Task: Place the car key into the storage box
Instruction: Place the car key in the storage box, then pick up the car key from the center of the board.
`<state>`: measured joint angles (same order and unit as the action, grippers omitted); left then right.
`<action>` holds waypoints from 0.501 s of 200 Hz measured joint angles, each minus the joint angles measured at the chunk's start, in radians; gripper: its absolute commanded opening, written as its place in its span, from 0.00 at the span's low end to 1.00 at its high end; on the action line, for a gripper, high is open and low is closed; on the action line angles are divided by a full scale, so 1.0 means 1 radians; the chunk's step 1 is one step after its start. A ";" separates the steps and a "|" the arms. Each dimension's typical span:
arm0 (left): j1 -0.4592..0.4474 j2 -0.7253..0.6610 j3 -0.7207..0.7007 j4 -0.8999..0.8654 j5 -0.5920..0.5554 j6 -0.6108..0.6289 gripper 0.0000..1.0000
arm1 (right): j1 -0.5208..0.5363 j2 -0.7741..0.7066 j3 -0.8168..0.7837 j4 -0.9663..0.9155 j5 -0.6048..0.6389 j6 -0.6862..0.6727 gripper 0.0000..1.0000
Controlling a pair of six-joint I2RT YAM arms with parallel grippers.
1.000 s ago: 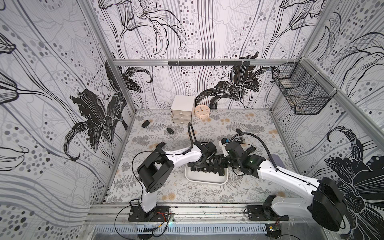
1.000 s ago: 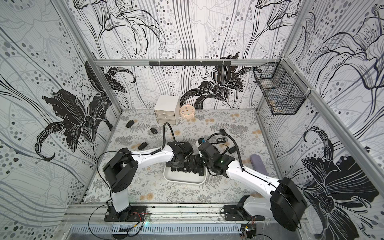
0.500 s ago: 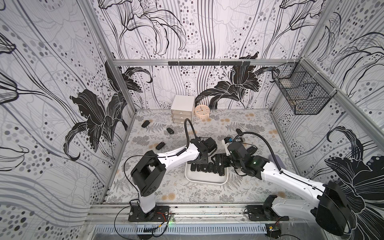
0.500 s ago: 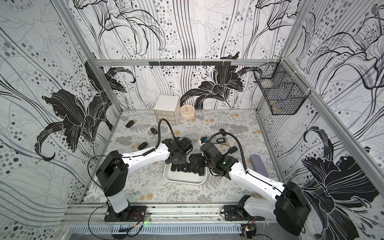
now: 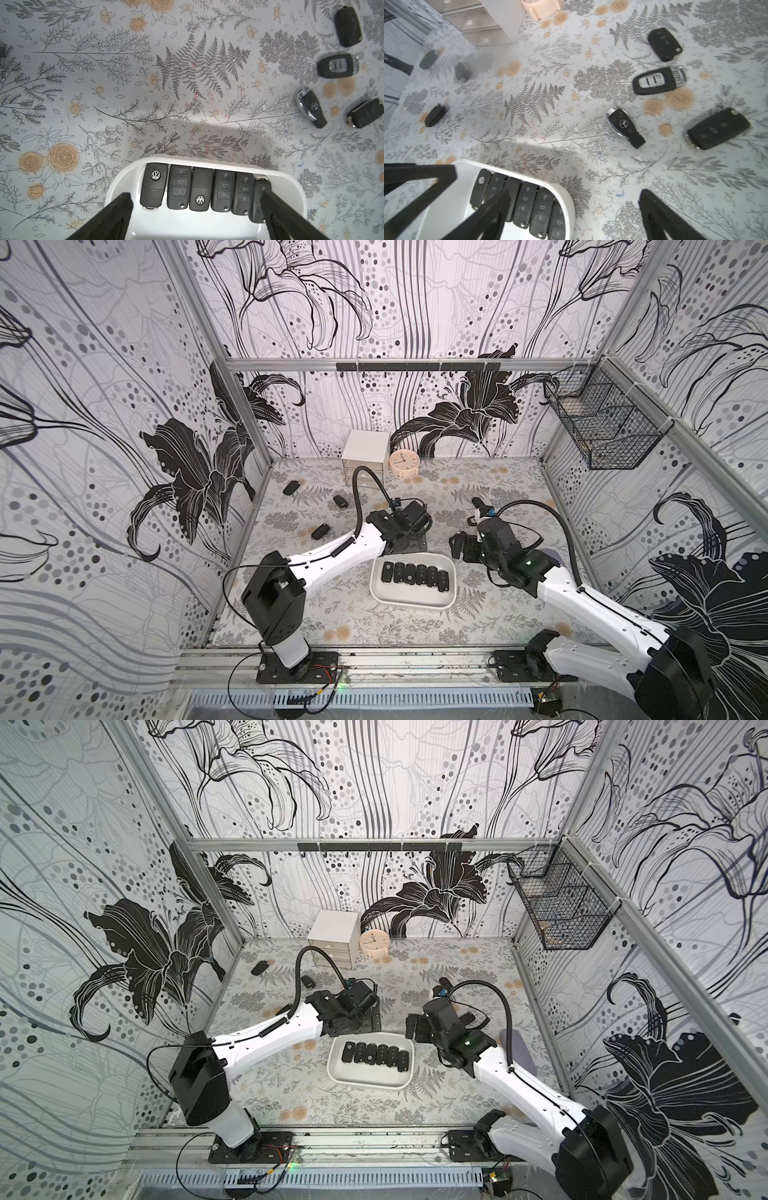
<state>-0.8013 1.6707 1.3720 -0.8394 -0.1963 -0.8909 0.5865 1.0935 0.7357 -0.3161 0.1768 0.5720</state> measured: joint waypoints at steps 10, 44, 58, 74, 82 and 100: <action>0.008 -0.009 0.000 0.013 0.004 0.001 0.99 | -0.032 0.014 0.004 -0.016 -0.002 0.008 1.00; 0.030 -0.061 -0.017 0.082 0.011 0.036 0.99 | -0.120 0.109 0.062 -0.057 -0.011 0.023 1.00; 0.049 -0.091 -0.025 0.107 0.034 0.059 0.99 | -0.148 0.163 0.100 -0.072 -0.012 0.032 1.00; 0.090 -0.124 -0.034 0.138 0.068 0.088 0.99 | -0.177 0.231 0.151 -0.090 -0.010 0.047 1.00; 0.119 -0.138 -0.037 0.152 0.086 0.100 0.99 | -0.190 0.264 0.178 -0.098 -0.008 0.056 1.00; 0.195 -0.154 -0.042 0.174 0.150 0.123 0.99 | -0.208 0.324 0.228 -0.113 0.002 0.069 0.99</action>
<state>-0.6064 1.5166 1.3304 -0.6655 -0.0467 -0.7681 0.3782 1.4178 0.9638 -0.4290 0.1783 0.6407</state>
